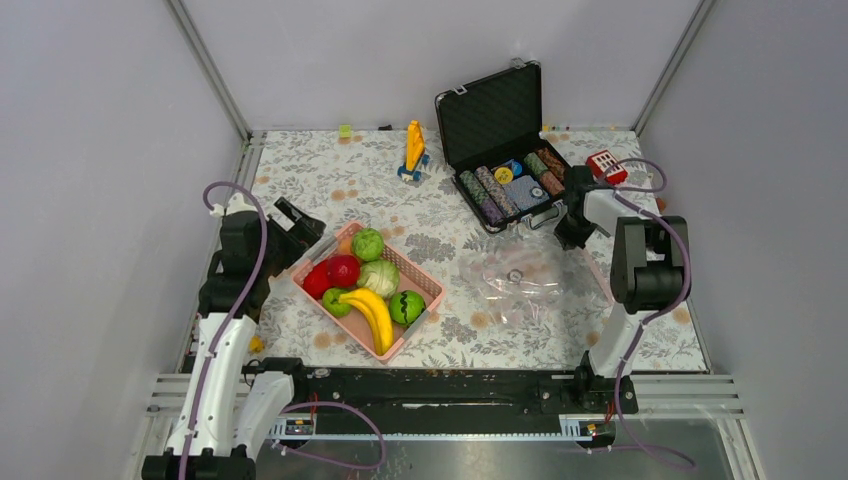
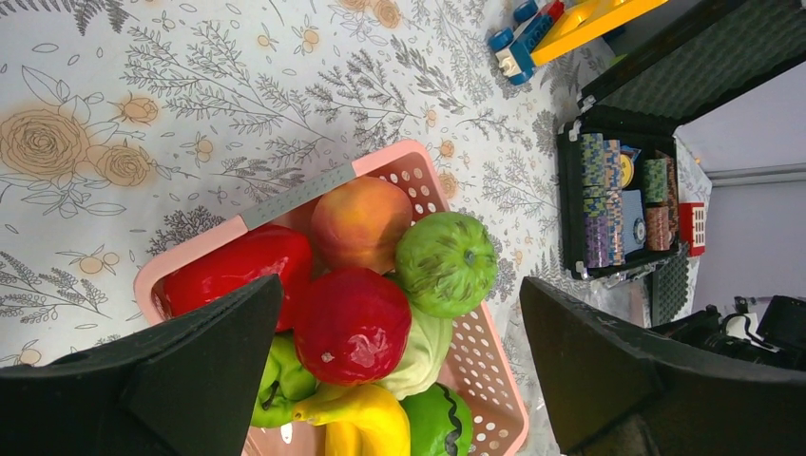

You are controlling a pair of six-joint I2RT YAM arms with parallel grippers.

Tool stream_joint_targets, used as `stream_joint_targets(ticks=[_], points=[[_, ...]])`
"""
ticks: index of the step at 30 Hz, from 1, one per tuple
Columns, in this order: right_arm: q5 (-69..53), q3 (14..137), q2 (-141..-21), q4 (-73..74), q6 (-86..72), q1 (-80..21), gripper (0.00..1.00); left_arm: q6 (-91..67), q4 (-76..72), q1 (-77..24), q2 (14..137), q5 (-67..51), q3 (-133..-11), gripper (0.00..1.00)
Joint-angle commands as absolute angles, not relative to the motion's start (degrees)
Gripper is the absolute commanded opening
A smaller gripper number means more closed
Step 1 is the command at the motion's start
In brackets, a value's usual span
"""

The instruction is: Place the food in the zip-top bag and seal the zipper

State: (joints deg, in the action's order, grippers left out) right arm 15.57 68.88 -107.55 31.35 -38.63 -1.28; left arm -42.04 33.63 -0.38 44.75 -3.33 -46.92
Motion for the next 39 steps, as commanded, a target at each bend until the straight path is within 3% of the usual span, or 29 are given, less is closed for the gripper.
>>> stream_joint_targets(ticks=[1,7,20,25,26,32,34,37,39], points=[[13.1,63.7,-103.8,26.3,-37.6,-0.8,0.00,-41.4,33.1,-0.4,42.3,-3.2,-49.7,0.99],[0.6,55.9,-94.0,13.6,-29.5,-1.1,0.00,-41.2,32.4,-4.4,42.5,-6.5,-50.9,0.99],[-0.4,45.1,-67.0,20.9,-25.9,-8.7,0.02,-40.4,29.1,-18.5,51.1,-2.0,-53.7,0.99],[0.9,45.2,-64.5,32.8,-22.1,-9.1,0.96,-38.7,28.7,-22.2,54.5,-2.0,-55.0,0.99],[2.2,44.7,-64.4,33.3,-22.8,-9.1,0.99,-38.6,28.2,-22.6,55.1,-2.3,-54.9,0.99],[-2.1,43.6,-71.6,31.2,-23.4,-10.1,0.99,-37.8,27.2,-24.0,58.1,-5.0,-55.6,0.99],[-3.3,43.5,-74.9,29.9,-24.0,-11.1,0.94,-37.7,27.2,-24.6,58.3,-4.9,-55.6,0.99],[-5.5,42.2,-76.9,26.2,-25.1,-12.5,0.71,-38.2,27.1,-25.3,58.4,-4.6,-55.1,0.99],[-5.6,42.1,-77.4,24.9,-25.3,-13.7,0.40,-38.2,27.2,-25.5,58.3,-4.5,-54.8,0.99]])
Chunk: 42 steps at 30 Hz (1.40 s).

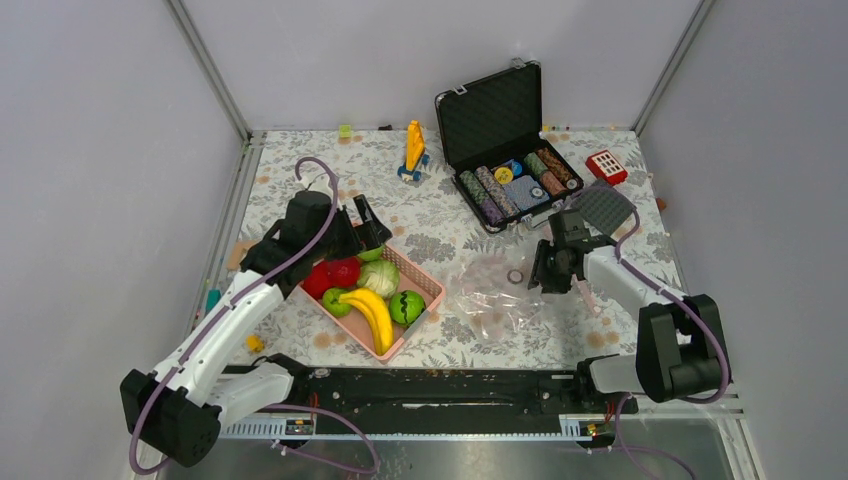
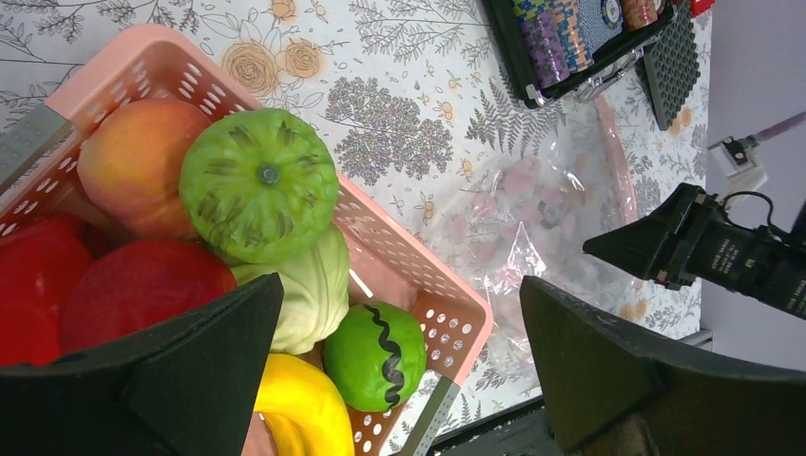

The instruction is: Place the food in the zip-top bag and seal the zipper

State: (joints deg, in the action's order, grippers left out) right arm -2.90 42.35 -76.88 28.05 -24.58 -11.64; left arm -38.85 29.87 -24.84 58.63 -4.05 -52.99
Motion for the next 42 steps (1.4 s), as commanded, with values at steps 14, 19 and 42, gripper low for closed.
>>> stream_joint_targets(ticks=[14,19,42], points=[[-8.3,46.8,-62.2,26.3,-21.1,-16.1,0.00,-36.3,25.1,-27.7,59.0,-10.0,-56.1,0.99],[7.0,47.5,-59.2,39.6,-30.3,-16.0,0.77,-32.0,22.1,-36.2,65.3,-13.5,-60.2,0.99],[-1.9,25.3,-70.3,8.1,-54.3,1.6,0.91,-32.0,20.2,-52.5,105.9,-21.3,-74.8,0.99]])
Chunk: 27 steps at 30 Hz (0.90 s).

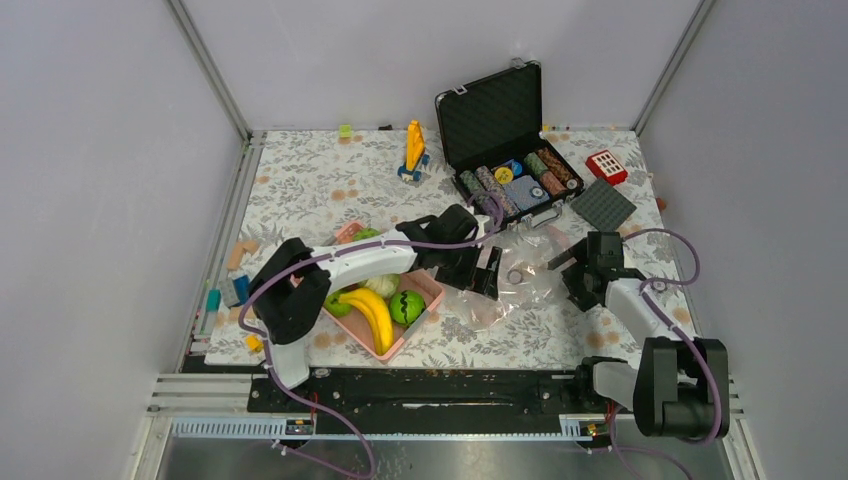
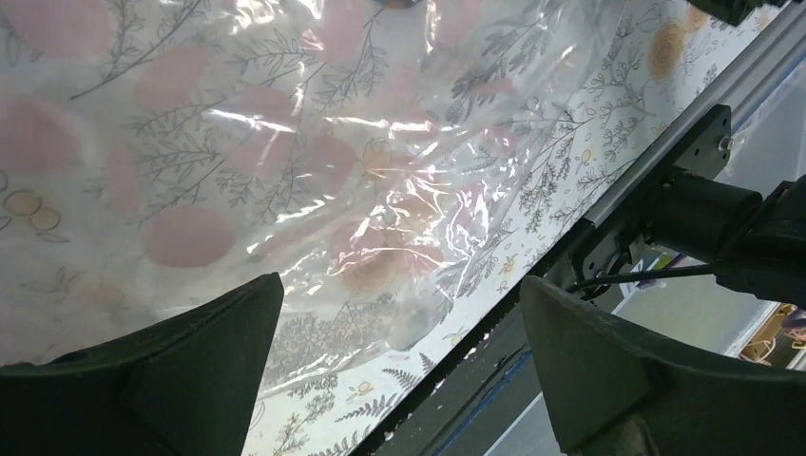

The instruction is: Place the food in the zip-top bag and seal the zipper

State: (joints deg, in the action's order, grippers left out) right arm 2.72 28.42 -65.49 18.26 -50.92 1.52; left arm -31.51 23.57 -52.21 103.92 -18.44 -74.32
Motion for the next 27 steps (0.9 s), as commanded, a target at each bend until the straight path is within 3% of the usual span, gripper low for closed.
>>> stream_joint_targets(ticks=[1,4,11,21,23,27], points=[[-2.5,25.0,-70.3,6.8,-54.2,1.6,0.87,-32.2,19.9,-52.5,106.7,-21.5,-74.7,0.99],[-4.1,23.2,-68.8,1.6,-54.5,1.6,0.69,-32.4,19.9,-52.5,108.5,-21.8,-74.9,0.99],[-6.2,21.9,-60.8,-3.4,-48.3,1.6,0.03,-32.8,18.6,-52.6,108.7,-22.8,-74.8,0.99],[-8.5,30.1,-37.3,11.1,-32.5,-1.6,0.00,-32.6,17.8,-52.5,93.8,-24.9,-73.3,0.99],[-13.3,32.5,-35.6,11.0,-26.6,-3.8,0.00,-31.1,18.4,-52.4,88.5,-23.9,-72.6,0.99],[-19.5,40.1,-38.4,13.9,-14.5,-10.4,0.09,-27.4,22.2,-51.0,76.8,-20.7,-72.4,0.99]])
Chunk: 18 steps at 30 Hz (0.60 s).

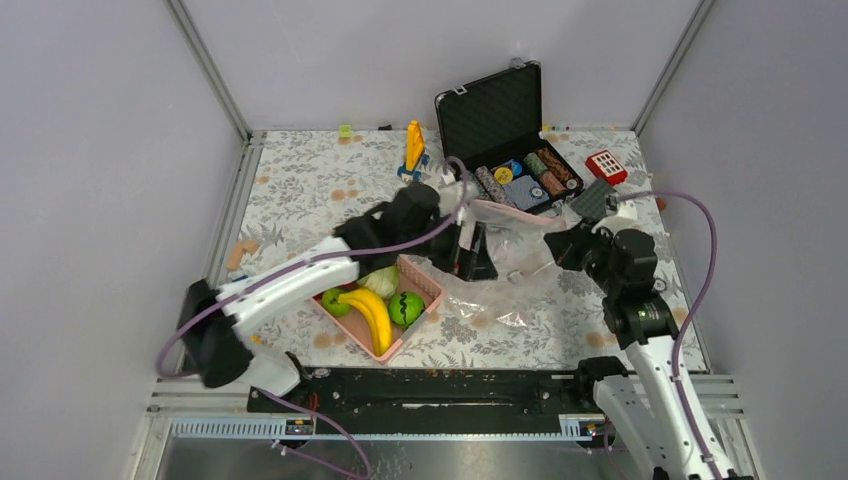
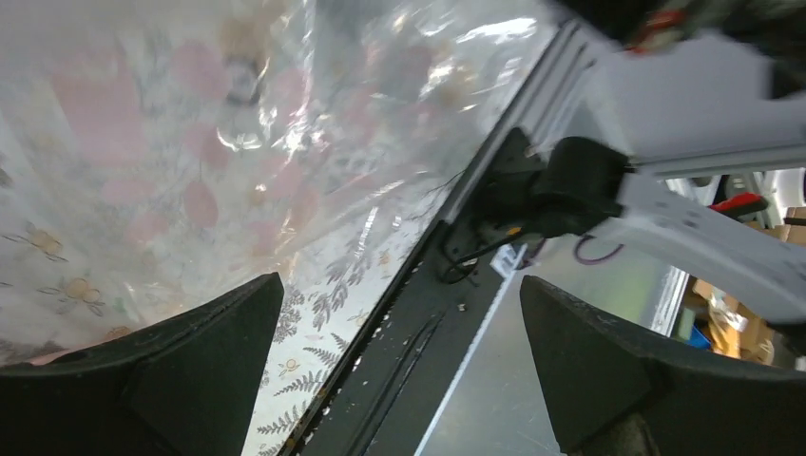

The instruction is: Place the food in the zip-top bag and seal the zipper

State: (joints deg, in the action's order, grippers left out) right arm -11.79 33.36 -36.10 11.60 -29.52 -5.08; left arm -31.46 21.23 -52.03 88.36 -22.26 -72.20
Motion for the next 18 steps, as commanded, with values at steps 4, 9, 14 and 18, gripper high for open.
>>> stream_joint_targets(ticks=[4,9,14,18], points=[[-17.0,45.2,-42.9,13.5,-1.5,-15.9,0.12,-24.9,26.9,-49.2,64.6,-13.9,-72.1,0.99],[-28.9,49.8,-48.3,10.8,27.4,-16.1,0.09,-27.4,24.5,-48.1,53.0,-5.9,-68.2,0.99],[-52.2,65.0,-54.7,38.1,55.3,-16.2,0.12,-27.4,27.7,-47.5,54.9,-8.1,-69.1,0.99],[-53.0,72.3,-58.3,52.6,66.7,-19.2,0.16,-27.0,22.5,-47.5,59.8,-18.6,-67.1,0.99]])
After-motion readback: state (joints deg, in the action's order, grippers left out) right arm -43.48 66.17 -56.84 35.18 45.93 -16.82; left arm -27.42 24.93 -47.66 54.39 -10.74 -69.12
